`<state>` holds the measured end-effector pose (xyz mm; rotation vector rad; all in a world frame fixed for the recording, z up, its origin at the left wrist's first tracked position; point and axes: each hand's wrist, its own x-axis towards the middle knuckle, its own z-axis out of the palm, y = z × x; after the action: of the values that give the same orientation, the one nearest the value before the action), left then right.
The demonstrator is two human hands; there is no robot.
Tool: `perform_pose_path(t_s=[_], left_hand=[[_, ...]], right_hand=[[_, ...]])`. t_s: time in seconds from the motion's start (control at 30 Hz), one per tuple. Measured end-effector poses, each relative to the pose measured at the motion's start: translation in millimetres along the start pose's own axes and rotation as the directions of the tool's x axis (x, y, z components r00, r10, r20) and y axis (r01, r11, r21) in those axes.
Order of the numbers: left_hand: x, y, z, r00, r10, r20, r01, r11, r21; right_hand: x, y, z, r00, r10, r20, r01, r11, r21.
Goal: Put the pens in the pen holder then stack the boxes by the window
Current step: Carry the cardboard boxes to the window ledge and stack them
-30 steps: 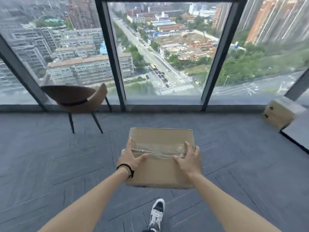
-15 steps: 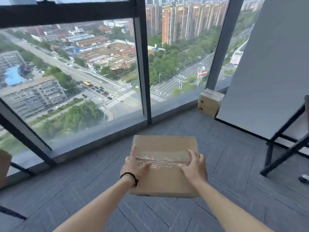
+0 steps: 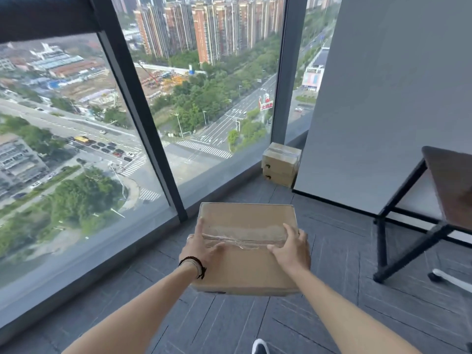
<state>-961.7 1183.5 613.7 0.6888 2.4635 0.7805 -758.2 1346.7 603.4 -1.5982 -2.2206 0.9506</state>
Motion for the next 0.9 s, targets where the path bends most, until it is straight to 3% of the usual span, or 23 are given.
perform_pose_path(t_s=[0.2, 0.43, 0.9], left_hand=[[126, 89, 3, 0.999, 0.045, -0.020, -0.044, 0.999, 0.023], [293, 144, 11, 0.996, 0.077, 0.033, -0.076, 0.997, -0.012], [641, 283, 32, 0.955, 0.220, 0.201, -0.202, 0.974, -0.103]], right_hand=[[145, -36, -24, 1.000, -0.006, -0.001, 0.006, 1.000, -0.009], [293, -74, -19, 0.999, 0.019, -0.027, -0.020, 1.000, -0.014], [600, -158, -5, 0.970, 0.214, -0.112, -0.214, 0.977, 0.009]])
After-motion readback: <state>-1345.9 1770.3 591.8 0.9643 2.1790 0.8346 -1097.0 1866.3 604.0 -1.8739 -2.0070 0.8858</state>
